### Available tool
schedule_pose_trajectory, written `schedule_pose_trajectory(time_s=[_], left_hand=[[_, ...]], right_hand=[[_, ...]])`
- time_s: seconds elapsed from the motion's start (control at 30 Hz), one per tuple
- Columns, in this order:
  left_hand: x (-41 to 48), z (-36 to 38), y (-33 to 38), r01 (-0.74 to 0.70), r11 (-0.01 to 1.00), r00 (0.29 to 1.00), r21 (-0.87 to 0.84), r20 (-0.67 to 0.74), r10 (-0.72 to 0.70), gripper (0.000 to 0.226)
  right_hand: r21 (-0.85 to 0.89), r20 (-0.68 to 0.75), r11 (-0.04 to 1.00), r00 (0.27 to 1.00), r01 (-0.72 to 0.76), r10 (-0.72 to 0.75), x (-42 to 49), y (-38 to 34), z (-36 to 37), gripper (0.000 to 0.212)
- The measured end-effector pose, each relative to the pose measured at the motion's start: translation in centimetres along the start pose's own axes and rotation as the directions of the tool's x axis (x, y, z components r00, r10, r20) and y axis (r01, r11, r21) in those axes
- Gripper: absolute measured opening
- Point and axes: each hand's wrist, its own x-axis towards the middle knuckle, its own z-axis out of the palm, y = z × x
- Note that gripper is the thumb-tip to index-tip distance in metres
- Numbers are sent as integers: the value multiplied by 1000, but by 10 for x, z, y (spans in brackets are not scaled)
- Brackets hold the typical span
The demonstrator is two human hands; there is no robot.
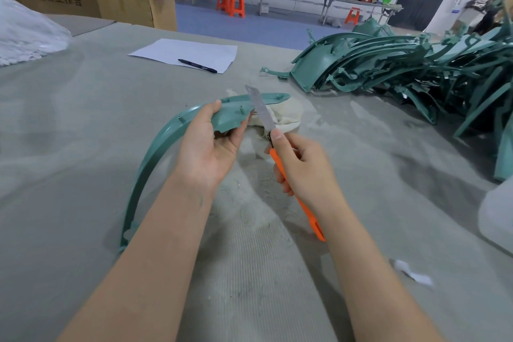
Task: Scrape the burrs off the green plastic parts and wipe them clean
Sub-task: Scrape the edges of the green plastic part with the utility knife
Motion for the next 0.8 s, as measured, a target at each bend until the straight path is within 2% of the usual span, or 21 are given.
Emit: schedule_pose_trajectory(time_s=[0.37, 0.67, 0.73, 0.8], left_hand=[[1, -1, 2, -24, 1000, 1000, -4, 2, 24, 10], [-2, 1, 3, -24, 1000, 1000, -18, -1, 24, 11], [-2, 1, 4, 0, 1000, 1000, -25, 5, 0, 8], [-2, 0, 5, 39, 998, 999, -53, 30, -38, 15]], right_hand=[[64, 104, 997, 994, 36, -43, -8, -9, 5, 40], [108, 105, 994, 994, 8, -19, -9, -13, 4, 41], [123, 89, 992, 996, -11, 0, -9, -14, 5, 42], [153, 55, 988, 998, -30, 22, -8, -15, 5, 41]])
